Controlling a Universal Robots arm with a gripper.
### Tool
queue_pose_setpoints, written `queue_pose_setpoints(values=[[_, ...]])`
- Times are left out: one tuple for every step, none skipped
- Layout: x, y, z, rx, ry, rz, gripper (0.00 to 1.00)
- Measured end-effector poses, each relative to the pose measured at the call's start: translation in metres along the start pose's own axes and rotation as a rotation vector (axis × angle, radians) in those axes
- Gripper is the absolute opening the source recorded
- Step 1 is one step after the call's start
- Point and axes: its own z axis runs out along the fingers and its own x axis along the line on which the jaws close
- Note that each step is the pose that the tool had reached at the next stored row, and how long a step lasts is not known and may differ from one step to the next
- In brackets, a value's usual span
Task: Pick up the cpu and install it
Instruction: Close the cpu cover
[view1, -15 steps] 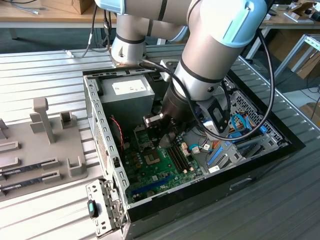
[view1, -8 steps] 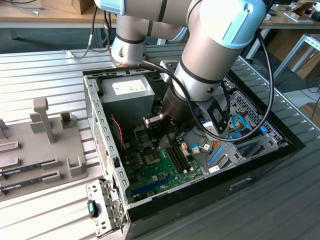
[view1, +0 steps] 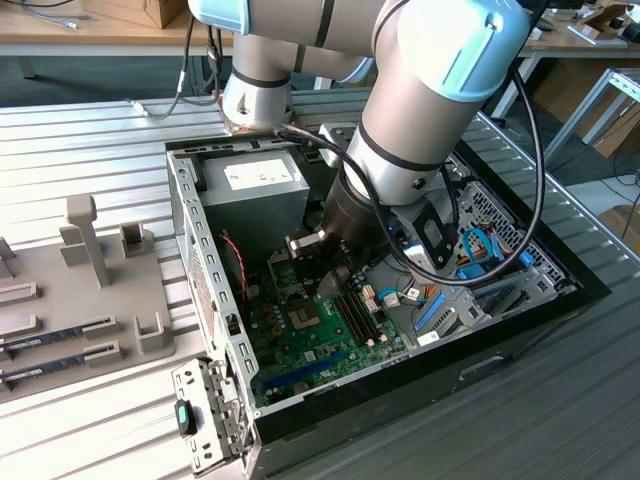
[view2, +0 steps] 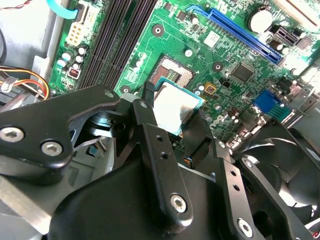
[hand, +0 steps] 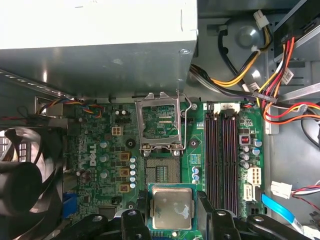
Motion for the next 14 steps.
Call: queue_pose_setpoints(values=[[0.0000, 0.0000, 0.0004, -0.0001, 0.0000, 0.000, 0.47], [-0.0001, 0.0000, 0.0008, 0.0000, 0.0000, 0.000, 0.47], [-0.0001, 0.0000, 0.0012, 0.0000, 0.0000, 0.000, 0.47], [-0.0001, -0.0001, 0.0018, 0.0000, 0.0000, 0.000, 0.47], [-0.0001, -0.0001, 0.0022, 0.0000, 0.0000, 0.000, 0.47], [-0.0002, -0.0001, 0.0024, -0.0001, 0.0000, 0.000, 0.47], [-0.0002, -0.0001, 0.0027, 0.0000, 0.0000, 0.000, 0.47], [-0.0002, -0.0001, 0.0030, 0.0000, 0.0000, 0.000, 0.47], [-0.0002, -0.0001, 0.0033, -0.0001, 0.0000, 0.000, 0.47], [-0.0002, -0.0001, 0.0036, 0.0000, 0.0000, 0.000, 0.47], [-0.0002, -0.0002, 0.0038, -0.0001, 0.0000, 0.000, 0.47], [-0.0003, -0.0002, 0.0044, -0.0001, -0.0001, 0.000, 0.47], [-0.0003, -0.0002, 0.0048, 0.0000, 0.0000, 0.000, 0.47], [-0.0003, -0.0002, 0.0050, 0.0000, 0.0000, 0.000, 0.47]])
